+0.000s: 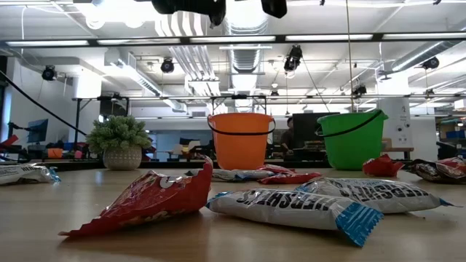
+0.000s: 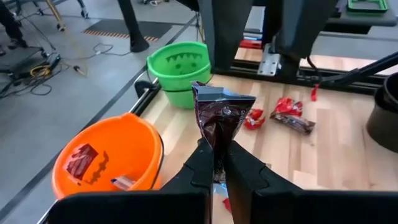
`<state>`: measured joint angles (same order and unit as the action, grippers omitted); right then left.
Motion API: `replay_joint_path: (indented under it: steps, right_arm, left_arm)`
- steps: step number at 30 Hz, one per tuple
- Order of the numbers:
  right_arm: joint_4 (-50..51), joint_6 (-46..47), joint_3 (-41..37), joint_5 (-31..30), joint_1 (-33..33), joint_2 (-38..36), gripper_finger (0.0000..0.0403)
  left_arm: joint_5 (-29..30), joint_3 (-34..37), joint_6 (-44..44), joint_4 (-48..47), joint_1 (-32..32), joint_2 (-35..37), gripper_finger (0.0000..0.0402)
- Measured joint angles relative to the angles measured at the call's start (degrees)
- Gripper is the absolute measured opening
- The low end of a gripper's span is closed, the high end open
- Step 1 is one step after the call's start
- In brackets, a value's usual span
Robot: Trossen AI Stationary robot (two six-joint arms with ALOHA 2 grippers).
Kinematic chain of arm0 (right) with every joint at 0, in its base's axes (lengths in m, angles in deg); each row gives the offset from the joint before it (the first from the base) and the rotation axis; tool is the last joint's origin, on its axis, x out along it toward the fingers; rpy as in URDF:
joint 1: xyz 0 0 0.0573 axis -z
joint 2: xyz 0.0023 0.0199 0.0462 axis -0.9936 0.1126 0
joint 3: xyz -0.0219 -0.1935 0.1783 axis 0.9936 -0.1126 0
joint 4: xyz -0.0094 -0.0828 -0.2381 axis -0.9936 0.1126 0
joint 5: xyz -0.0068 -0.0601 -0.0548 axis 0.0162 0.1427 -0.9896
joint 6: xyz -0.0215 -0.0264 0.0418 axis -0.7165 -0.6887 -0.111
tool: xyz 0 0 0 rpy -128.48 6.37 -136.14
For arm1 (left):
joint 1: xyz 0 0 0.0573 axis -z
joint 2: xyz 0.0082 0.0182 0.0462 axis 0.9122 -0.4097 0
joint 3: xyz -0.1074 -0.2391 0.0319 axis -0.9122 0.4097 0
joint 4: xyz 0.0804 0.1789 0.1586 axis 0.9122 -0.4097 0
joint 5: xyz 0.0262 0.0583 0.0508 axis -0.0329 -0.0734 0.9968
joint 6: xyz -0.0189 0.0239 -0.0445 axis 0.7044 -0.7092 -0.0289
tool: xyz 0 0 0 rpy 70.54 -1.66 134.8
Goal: Organize candy in baskets
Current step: Put the brown chocolate bar into the black bucket
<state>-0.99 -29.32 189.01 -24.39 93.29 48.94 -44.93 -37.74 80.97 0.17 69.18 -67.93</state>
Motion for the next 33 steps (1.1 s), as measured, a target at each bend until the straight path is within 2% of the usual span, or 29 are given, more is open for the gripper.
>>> replay_joint_path:
  steps: [3,8,17,22,33]
  right_arm:
    - [-0.51,0.00,0.00,-0.29,0.00,0.47,0.0192]
    - [-0.37,0.02,-0.02,-5.92,0.00,1.42,0.0192]
    - [0.02,1.62,-0.02,-6.28,0.00,1.49,0.0192]
    - [1.50,1.70,-0.02,-9.19,0.00,1.49,0.0192]
    - [0.23,2.73,-0.02,-9.14,-0.02,1.49,0.0192]
  left_arm:
    - [-0.54,-0.26,0.32,-0.15,-0.48,-0.50,0.0000]
    - [-0.58,-1.01,0.35,-0.62,-0.50,-1.87,0.0000]
    - [-0.58,-0.96,0.33,-1.10,-0.63,-3.81,0.0000]
    - [-0.52,-1.90,-0.88,-1.14,-0.63,-3.87,0.0000]
    - [-0.51,-4.46,-3.59,-2.37,-1.47,-3.87,0.0000]
